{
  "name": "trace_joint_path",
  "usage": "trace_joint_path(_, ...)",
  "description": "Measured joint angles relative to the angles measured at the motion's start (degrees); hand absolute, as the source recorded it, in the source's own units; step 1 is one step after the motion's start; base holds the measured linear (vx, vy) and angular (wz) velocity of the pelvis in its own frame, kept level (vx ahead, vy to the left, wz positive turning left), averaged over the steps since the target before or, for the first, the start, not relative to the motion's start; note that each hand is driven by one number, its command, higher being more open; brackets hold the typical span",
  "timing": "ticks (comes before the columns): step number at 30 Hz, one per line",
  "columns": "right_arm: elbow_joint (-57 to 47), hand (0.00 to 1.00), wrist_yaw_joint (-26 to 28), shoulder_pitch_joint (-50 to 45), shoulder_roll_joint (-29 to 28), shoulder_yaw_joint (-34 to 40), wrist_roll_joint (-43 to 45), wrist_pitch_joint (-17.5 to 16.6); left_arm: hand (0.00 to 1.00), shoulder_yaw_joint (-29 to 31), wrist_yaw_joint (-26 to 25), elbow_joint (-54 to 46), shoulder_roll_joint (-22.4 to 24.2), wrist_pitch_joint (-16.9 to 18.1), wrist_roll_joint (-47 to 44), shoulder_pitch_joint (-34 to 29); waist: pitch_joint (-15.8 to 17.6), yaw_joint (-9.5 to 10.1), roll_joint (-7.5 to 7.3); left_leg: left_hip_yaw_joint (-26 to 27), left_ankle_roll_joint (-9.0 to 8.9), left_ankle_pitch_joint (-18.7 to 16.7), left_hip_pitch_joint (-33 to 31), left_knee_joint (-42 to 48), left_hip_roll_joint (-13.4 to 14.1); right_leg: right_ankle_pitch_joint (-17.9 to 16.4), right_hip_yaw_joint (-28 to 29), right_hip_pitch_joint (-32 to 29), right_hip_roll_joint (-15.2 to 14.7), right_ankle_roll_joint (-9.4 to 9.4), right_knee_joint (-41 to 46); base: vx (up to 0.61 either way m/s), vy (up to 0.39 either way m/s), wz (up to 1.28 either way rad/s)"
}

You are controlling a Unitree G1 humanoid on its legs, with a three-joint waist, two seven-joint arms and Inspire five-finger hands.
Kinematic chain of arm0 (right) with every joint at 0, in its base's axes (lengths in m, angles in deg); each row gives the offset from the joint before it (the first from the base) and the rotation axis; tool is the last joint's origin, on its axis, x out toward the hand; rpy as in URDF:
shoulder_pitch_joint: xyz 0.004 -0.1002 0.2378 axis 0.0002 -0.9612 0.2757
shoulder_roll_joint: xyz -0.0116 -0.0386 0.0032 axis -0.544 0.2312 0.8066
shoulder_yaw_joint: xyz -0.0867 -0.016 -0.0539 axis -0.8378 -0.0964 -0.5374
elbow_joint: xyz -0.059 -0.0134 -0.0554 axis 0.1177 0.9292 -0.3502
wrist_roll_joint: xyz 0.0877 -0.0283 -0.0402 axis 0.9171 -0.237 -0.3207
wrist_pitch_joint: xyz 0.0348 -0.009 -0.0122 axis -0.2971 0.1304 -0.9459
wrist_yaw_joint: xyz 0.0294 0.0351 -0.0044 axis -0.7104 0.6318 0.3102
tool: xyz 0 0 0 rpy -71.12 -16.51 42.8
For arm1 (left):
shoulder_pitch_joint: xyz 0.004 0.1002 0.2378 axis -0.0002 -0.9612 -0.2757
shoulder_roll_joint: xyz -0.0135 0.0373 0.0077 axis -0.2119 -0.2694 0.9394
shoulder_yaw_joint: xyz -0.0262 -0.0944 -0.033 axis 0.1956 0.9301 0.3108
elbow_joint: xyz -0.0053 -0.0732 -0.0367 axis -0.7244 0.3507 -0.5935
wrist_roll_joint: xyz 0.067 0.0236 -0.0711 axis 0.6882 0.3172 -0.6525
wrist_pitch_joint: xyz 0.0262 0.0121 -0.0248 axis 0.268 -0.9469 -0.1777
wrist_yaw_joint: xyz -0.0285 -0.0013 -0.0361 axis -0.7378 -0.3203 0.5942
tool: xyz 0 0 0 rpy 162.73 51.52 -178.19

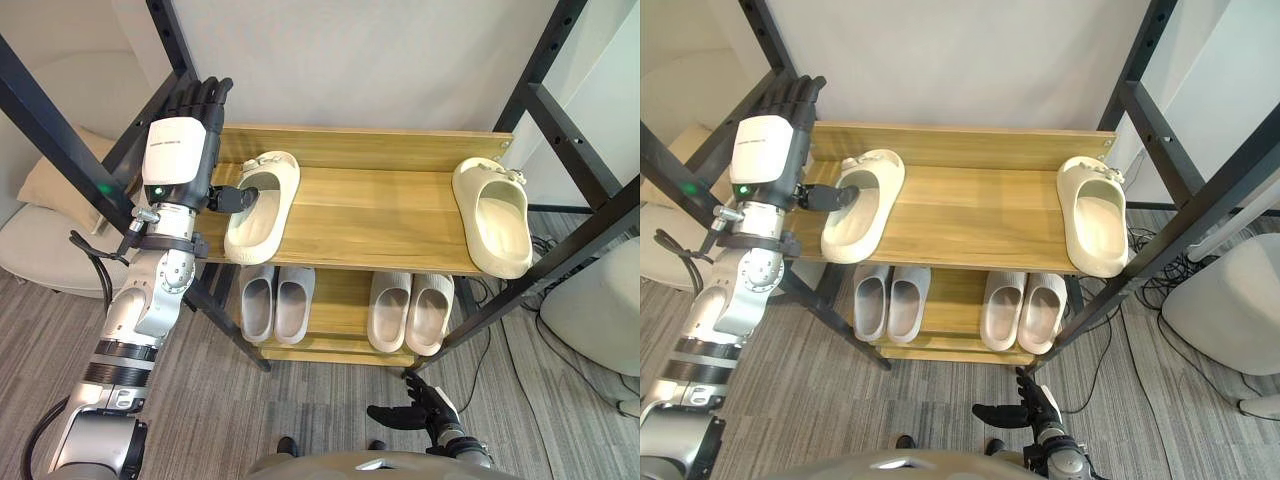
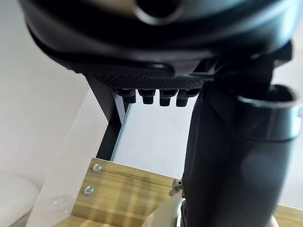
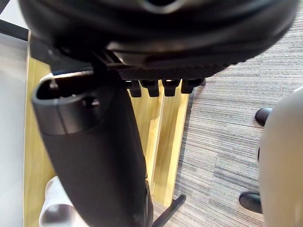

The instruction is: Organize the slippers on the shoe rack

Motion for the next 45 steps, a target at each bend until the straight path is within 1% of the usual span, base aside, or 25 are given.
trace_joint_path(5, -0.5, 1.00, 0.0, -0.1, -0.2, 0.1, 0.0, 0.0, 0.00, 0.0, 0.4, 2.6, 0.0, -0.3, -0.6, 2.4, 0.1, -0.23, 0.17, 0.7, 0.00, 0.0, -0.5, 0.0, 0.0, 0.6, 0.6, -0.7, 0.0, 0.02, -0.3, -0.01, 0.019, -0.07)
trace_joint_path(12, -1.2, 1.00, -0.2, -0.2, -1.2, 1.2, 0.0, 0.0, 0.00, -0.1, 0.5, 5.7, 0.0, -0.6, -2.1, 2.5, 0.4, -1.17, 0.60, 1.7, 0.02, 0.0, -0.7, 0.0, -0.1, 1.2, 1.5, -1.1, -0.1, 0.09, -0.8, -0.01, 0.014, -0.07)
trace_joint_path(18, -1.6, 1.00, -0.5, -0.4, -1.5, 1.7, 0.0, 0.0, 0.00, -0.2, 1.1, 6.1, 0.0, -0.7, -4.2, 3.2, 0.5, -1.28, 0.74, 1.7, 0.02, 0.0, -0.7, 0.0, -0.2, 1.3, 1.5, -1.2, -0.2, 0.14, -0.8, 0.00, 0.000, 0.00)
trace_joint_path(24, -2.7, 1.00, -1.2, -0.7, -1.8, 1.8, 0.1, 0.0, 0.00, -0.2, 1.1, 6.2, 0.2, -0.7, -6.0, 3.4, 0.7, -2.23, 1.17, 1.8, 0.04, 0.0, -0.6, 0.0, -0.3, 1.5, 1.7, -1.0, -0.2, 0.12, -0.9, 0.00, 0.000, 0.00)
trace_joint_path(27, -3.2, 1.00, -1.3, -1.1, -2.0, 2.3, 0.2, 0.0, 0.00, -0.2, 1.1, 6.2, 0.6, -0.8, -6.3, 3.4, 0.9, -2.37, 1.48, 1.9, 0.05, 0.0, -0.4, 0.0, -0.3, 1.6, 1.7, -0.9, -0.2, 0.08, -0.9, 0.00, 0.000, 0.00)
trace_joint_path(32, -3.2, 1.00, -1.6, -1.1, -2.3, 4.0, 0.4, 0.0, 0.00, -0.8, 1.0, 5.7, 3.7, -1.1, -7.6, 3.8, 1.2, -2.48, 2.15, 1.9, 0.12, -0.1, -0.1, 0.0, -0.4, 1.6, 1.7, -0.7, -0.4, 0.10, -0.8, -0.01, 0.005, 0.00)
trace_joint_path(34, -3.2, 1.00, -1.7, -1.1, -2.4, 4.0, 0.4, 0.0, 0.00, -2.1, 1.0, 5.5, 4.3, -1.3, -8.0, 4.2, 1.2, -2.51, 2.33, 1.9, 0.12, -0.1, 0.0, 0.0, -0.4, 1.6, 1.7, -0.7, -0.4, 0.11, -0.8, 0.00, 0.000, 0.00)
trace_joint_path(35, -3.2, 1.00, -1.7, -1.1, -2.3, 4.0, 0.7, 0.0, 0.00, -3.8, 1.0, 5.5, 4.5, -1.3, -8.6, 4.8, 1.2, -2.53, 2.46, 1.9, 0.12, -0.1, 0.0, 0.0, -0.4, 1.6, 1.7, -0.7, -0.4, 0.11, -0.8, 0.00, 0.000, 0.00)
trace_joint_path(37, -3.2, 1.00, -1.9, -1.1, -2.3, 4.1, 0.7, 0.0, 0.00, -5.6, 1.0, 5.5, 6.0, -1.4, -8.8, 5.9, 1.1, -2.56, 2.65, 1.9, 0.12, -0.1, 0.0, 0.0, -0.5, 1.6, 1.7, -0.6, -0.5, 0.11, -0.8, 0.00, 0.000, 0.00)
trace_joint_path(38, -3.2, 1.00, -1.9, -1.1, -2.3, 4.1, 0.7, 0.0, 0.00, -5.8, 1.0, 5.5, 6.2, -1.4, -8.8, 6.0, 1.1, -2.59, 2.68, 1.9, 0.13, -0.1, 0.0, 0.0, -0.5, 1.6, 1.7, -0.6, -0.5, 0.11, -0.8, 0.00, 0.000, 0.00)
trace_joint_path(41, -3.2, 1.00, -2.3, -1.0, -2.3, 4.1, 2.5, 0.0, 0.00, -9.5, 1.3, 5.5, 8.2, -1.4, -10.2, 8.2, 1.2, -3.32, 3.05, 2.0, 0.13, -0.1, 0.1, 0.0, -0.7, 1.6, 1.7, -0.6, -0.6, 0.13, -0.8, 0.00, 0.000, 0.00)
trace_joint_path(42, -3.2, 1.00, -2.4, -1.0, -2.3, 4.1, 2.5, 0.0, 0.00, -9.6, 1.3, 5.5, 8.2, -1.4, -10.2, 8.2, 1.2, -3.33, 3.05, 2.0, 0.13, -0.1, 0.1, 0.0, -0.7, 1.6, 1.7, -0.6, -0.6, 0.13, -0.8, 0.00, 0.000, 0.00)
trace_joint_path(44, -3.7, 1.00, -2.5, -1.0, -2.3, 4.1, 2.5, 0.1, 0.00, -10.4, 1.6, 5.7, 11.1, -1.4, -10.8, 9.7, 1.4, -3.79, 3.28, 2.7, 0.39, -0.2, 0.2, 0.0, -0.7, 1.7, 2.7, -0.8, -0.7, 0.22, -0.7, 0.00, 0.002, -0.13)
trace_joint_path(45, -3.8, 1.00, -2.5, -1.0, -2.2, 4.1, 2.5, 0.1, 0.00, -10.5, 1.6, 5.8, 11.4, -1.4, -10.9, 10.0, 1.4, -3.82, 3.31, 2.9, 0.44, -0.3, 0.3, 0.0, -0.7, 1.7, 2.9, -0.8, -0.7, 0.26, -0.7, 0.00, 0.017, -0.24)
